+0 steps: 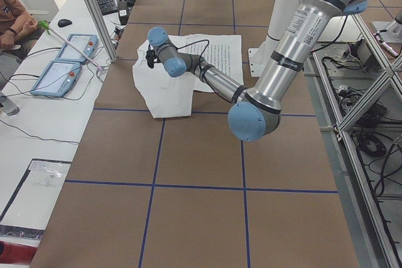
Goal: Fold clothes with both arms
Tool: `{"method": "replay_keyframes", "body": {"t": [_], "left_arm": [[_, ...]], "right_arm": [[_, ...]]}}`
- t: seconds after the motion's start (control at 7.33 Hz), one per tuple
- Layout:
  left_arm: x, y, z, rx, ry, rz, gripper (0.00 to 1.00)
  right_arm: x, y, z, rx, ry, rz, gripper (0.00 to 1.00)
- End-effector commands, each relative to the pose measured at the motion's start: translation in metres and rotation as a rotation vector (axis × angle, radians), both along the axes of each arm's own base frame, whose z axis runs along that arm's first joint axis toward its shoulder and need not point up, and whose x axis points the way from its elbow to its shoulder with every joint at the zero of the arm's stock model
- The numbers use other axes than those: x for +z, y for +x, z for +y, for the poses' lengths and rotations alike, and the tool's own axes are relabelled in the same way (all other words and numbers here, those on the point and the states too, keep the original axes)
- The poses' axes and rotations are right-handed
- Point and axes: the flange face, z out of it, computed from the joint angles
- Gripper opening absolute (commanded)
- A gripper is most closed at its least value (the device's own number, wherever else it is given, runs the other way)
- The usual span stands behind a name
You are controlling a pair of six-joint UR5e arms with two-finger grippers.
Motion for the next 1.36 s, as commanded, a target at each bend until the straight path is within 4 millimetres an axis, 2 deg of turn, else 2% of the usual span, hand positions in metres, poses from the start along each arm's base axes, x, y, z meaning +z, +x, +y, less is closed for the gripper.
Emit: {"method": "replay_keyframes", "body": {"t": [0.0, 0.14, 0.27, 0.41, 0.55, 0.68, 0.82, 1.09, 1.23], "left_arm": [[-0.129, 0.077, 0.011, -0.082, 0.018, 0.068, 0.0], [-0.182, 0.123, 0.011, -0.141, 0.02, 0.093, 0.0], [-0.211, 0.162, 0.025, -0.169, 0.03, 0.127, 0.0], [-0.232, 0.216, 0.065, -0.195, 0.068, 0.139, 0.0], [-0.232, 0.266, 0.106, -0.257, 0.105, 0.131, 0.0], [-0.223, 0.297, 0.114, -0.279, 0.115, 0.132, 0.0], [-0.228, 0.314, 0.111, -0.302, 0.105, 0.128, 0.0], [-0.223, 0.322, 0.105, -0.323, 0.109, 0.121, 0.0], [-0.221, 0.325, 0.1, -0.344, 0.111, 0.113, 0.36]], "right_arm": [[0.028, 0.036, 0.01, -0.006, 0.006, 0.011, 0.99], [0.033, 0.039, 0.016, -0.01, 0.009, 0.017, 0.99], [0.039, 0.04, 0.018, -0.013, 0.005, 0.022, 0.99], [0.04, 0.04, 0.019, -0.015, 0.006, 0.023, 0.99], [0.04, 0.04, 0.019, -0.015, 0.004, 0.023, 0.99], [0.044, 0.041, 0.019, -0.018, 0.001, 0.027, 0.99], [0.045, 0.04, 0.018, -0.018, -0.002, 0.028, 0.99], [0.051, 0.039, 0.018, -0.017, -0.013, 0.034, 0.99], [0.053, 0.039, 0.017, -0.016, -0.018, 0.036, 0.99]]}}
